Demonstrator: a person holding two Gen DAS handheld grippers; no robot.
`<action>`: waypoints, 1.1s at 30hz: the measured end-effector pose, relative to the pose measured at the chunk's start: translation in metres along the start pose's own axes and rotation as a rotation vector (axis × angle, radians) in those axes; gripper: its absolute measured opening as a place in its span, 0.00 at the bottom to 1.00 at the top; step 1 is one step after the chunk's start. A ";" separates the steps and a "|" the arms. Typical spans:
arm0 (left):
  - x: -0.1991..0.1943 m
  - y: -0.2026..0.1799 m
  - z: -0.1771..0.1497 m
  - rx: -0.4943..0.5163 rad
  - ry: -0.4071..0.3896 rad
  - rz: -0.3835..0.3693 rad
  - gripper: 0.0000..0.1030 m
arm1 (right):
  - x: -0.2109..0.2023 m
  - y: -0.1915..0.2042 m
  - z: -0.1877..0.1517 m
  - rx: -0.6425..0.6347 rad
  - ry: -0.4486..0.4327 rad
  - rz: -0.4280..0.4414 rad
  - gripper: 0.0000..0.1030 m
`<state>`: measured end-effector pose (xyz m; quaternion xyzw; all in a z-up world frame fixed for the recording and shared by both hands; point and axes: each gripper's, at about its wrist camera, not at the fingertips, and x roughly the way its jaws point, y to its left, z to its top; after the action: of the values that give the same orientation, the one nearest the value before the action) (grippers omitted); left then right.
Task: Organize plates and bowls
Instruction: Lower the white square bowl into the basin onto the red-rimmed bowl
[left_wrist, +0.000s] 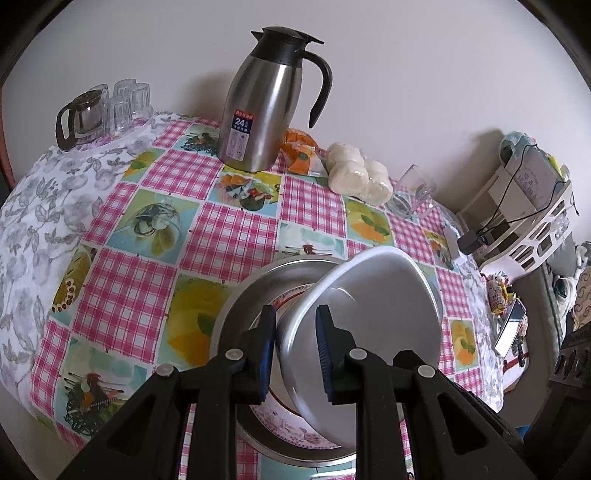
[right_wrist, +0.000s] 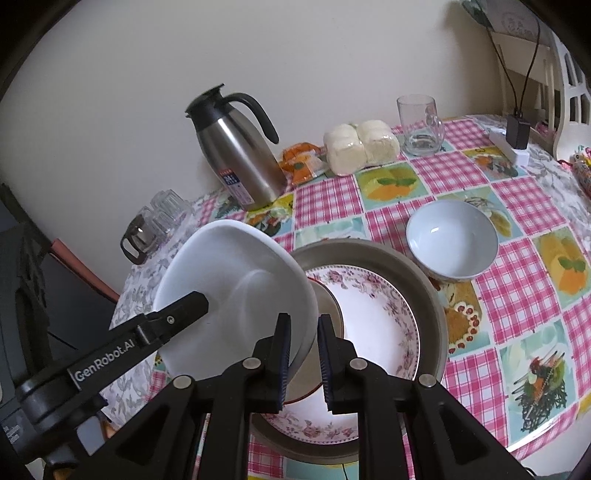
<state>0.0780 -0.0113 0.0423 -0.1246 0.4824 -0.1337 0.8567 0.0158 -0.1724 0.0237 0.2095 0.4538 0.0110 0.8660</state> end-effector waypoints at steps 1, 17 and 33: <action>0.001 0.001 0.000 -0.001 0.003 0.001 0.20 | 0.002 -0.001 0.000 0.002 0.006 0.000 0.17; 0.018 0.006 -0.001 -0.023 0.066 0.020 0.20 | 0.018 -0.003 0.000 0.007 0.052 -0.027 0.17; 0.028 0.008 -0.005 -0.034 0.106 0.020 0.20 | 0.026 -0.009 0.000 0.020 0.061 -0.043 0.18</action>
<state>0.0889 -0.0141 0.0150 -0.1271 0.5305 -0.1232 0.8290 0.0299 -0.1748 -0.0002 0.2080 0.4847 -0.0059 0.8495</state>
